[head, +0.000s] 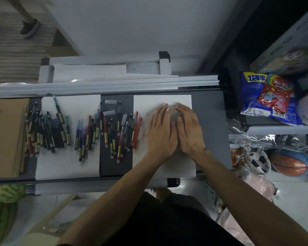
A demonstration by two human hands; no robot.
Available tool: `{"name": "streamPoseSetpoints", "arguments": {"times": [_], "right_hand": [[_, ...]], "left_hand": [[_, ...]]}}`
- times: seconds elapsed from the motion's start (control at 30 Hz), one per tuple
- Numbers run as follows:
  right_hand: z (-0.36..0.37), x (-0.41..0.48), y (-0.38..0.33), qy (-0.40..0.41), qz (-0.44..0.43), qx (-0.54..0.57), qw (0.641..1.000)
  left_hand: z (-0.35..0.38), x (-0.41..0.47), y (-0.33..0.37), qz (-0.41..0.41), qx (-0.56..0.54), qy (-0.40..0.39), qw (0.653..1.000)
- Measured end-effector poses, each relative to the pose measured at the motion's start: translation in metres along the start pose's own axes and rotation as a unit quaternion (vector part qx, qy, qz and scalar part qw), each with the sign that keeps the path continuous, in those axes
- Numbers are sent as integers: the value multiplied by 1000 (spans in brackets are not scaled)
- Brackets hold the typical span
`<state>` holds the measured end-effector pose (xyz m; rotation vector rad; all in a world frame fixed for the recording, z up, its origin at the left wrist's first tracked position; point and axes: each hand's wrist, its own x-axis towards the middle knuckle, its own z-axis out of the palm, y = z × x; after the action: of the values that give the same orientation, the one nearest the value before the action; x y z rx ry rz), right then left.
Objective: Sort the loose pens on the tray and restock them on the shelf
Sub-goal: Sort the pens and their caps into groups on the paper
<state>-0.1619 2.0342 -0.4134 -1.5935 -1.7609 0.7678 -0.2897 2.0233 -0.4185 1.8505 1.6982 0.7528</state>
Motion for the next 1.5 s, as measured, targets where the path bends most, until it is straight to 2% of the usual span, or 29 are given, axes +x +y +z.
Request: {"name": "streamPoseSetpoints", "arguments": {"times": [0.2, 0.4, 0.6, 0.97, 1.2, 1.37, 1.5], "right_hand": [[-10, -1, -11, -28, 5, -58, 998], [-9, -7, -43, -79, -35, -177, 980], [20, -22, -74, -92, -61, -295, 949], [64, -19, -102, -126, -25, -330, 935], [53, -20, -93, -107, -33, -355, 928], [45, -23, -90, -99, -34, -390, 915], [54, -8, -107, -90, -46, -366, 925]], "left_hand": [[-35, 2, 1, 2, -10, -59, 998], [-95, 6, -21, 52, 96, -96, 989], [-140, 6, -48, 72, 178, -143, 971], [-154, -6, -83, 123, 222, -219, 942], [-163, -5, -92, 122, 207, -209, 948], [-189, 8, -120, 71, 195, -158, 965], [-202, 25, -139, 47, 178, -114, 976]]}}
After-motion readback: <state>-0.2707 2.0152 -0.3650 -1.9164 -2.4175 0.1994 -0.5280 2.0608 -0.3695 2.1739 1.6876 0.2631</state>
